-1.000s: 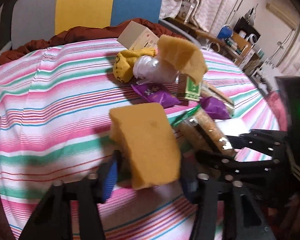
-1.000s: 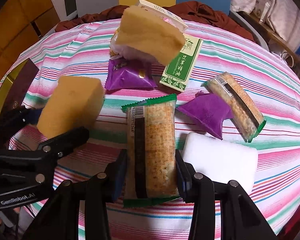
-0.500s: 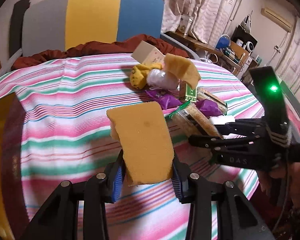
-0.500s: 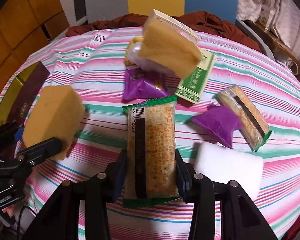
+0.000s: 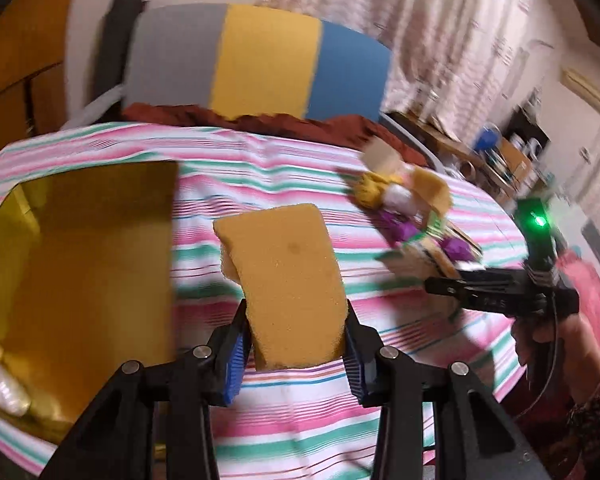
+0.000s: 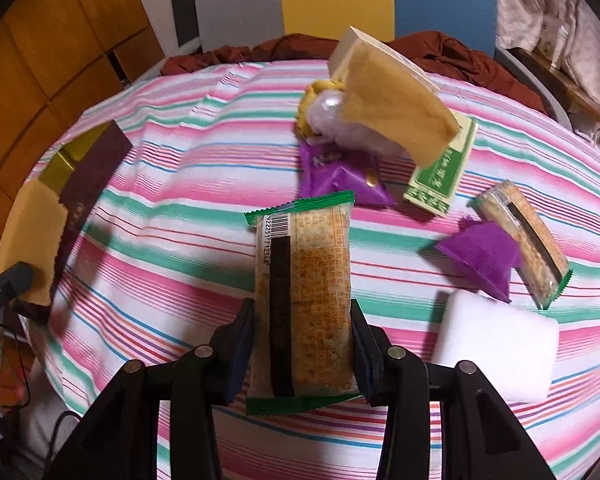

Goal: Organize objects
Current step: 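Carry the cracker packet and sponge over the gold tray, then release the cracker packet with the right gripper while the left releases the sponge, then move both grippers back toward the remaining items, then grasp the white foam block with the left gripper while the right approaches a purple pouch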

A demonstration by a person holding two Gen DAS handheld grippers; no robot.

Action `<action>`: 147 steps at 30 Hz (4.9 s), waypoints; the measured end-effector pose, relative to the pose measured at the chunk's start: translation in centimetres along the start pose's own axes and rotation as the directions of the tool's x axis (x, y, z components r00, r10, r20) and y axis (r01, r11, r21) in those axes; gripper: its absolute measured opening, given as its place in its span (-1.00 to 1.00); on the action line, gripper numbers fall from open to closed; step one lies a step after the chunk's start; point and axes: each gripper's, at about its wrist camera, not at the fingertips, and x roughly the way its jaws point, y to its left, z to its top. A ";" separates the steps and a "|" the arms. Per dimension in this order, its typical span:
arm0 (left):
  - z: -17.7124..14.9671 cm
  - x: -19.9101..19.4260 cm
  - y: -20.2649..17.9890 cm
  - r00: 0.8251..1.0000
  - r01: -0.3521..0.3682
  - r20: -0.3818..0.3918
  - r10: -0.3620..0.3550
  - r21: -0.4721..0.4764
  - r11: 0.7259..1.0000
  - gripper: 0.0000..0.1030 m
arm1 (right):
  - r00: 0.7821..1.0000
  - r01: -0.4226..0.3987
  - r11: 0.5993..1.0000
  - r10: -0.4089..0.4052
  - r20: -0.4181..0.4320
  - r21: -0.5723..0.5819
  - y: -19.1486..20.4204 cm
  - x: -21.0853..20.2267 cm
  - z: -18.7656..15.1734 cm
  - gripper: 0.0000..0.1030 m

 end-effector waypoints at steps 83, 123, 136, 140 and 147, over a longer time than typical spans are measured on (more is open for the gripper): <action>0.5 -7.8 17.4 0.962 -0.198 0.091 0.257 -0.413 0.889 0.08 | 0.943 -0.253 0.939 0.293 0.155 -0.234 30.5 -0.2 0.9 0.21; -2.1 -1.3 -0.1 0.997 0.034 -0.070 -0.032 0.029 0.999 0.08 | 0.920 0.360 0.911 -0.383 0.084 0.203 -9.5 -5.2 -1.2 0.48; -2.3 0.3 -1.6 0.993 0.035 -0.113 -0.032 0.029 0.999 0.08 | 0.999 0.018 0.965 -0.027 0.031 0.261 -9.0 -2.4 -1.9 0.14; -2.3 0.7 -1.5 0.992 0.029 -0.120 -0.027 0.020 0.999 0.08 | 0.999 -0.043 0.985 0.038 0.030 0.168 -5.8 -1.8 -1.7 0.41; -2.2 1.3 -2.1 0.991 0.030 -0.134 -0.024 0.039 0.999 0.08 | 0.981 0.049 0.975 -0.088 0.170 0.218 -7.3 -4.1 -0.7 0.38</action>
